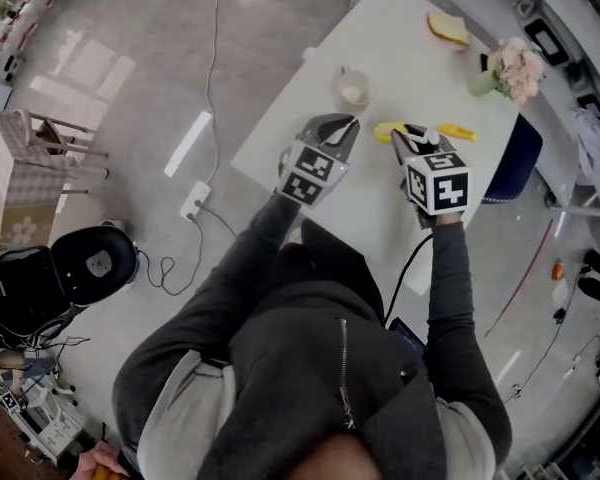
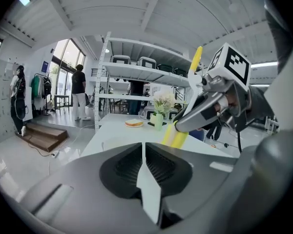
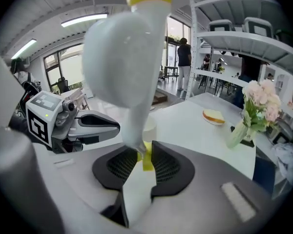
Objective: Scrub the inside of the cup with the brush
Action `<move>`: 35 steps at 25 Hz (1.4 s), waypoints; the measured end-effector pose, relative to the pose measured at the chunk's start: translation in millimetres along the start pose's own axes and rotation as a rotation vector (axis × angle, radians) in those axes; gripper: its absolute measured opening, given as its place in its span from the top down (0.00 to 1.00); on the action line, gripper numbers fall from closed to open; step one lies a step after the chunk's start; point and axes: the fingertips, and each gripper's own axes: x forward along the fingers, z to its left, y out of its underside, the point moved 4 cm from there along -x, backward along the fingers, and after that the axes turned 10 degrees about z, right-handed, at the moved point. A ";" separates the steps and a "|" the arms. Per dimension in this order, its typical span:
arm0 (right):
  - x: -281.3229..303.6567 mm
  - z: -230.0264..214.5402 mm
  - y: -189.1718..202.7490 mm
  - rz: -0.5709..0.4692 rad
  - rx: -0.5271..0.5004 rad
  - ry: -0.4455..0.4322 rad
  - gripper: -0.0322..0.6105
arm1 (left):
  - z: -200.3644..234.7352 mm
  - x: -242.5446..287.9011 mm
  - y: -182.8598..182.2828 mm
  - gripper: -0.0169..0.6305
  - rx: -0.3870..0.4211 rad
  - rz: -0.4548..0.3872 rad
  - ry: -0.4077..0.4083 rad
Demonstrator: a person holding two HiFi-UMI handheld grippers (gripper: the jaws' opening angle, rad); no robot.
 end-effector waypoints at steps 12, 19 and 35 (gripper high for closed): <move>6.5 32.8 67.2 -0.097 0.243 0.094 0.80 | -38.0 -23.5 22.9 0.96 -0.037 -0.003 0.049; -6.4 55.8 81.5 -0.236 0.235 0.171 0.80 | -56.5 -40.2 31.2 0.96 -0.080 -0.055 0.078; -27.7 71.2 87.9 -0.324 0.241 0.192 0.80 | -77.1 -49.9 31.2 0.96 -0.071 -0.086 0.100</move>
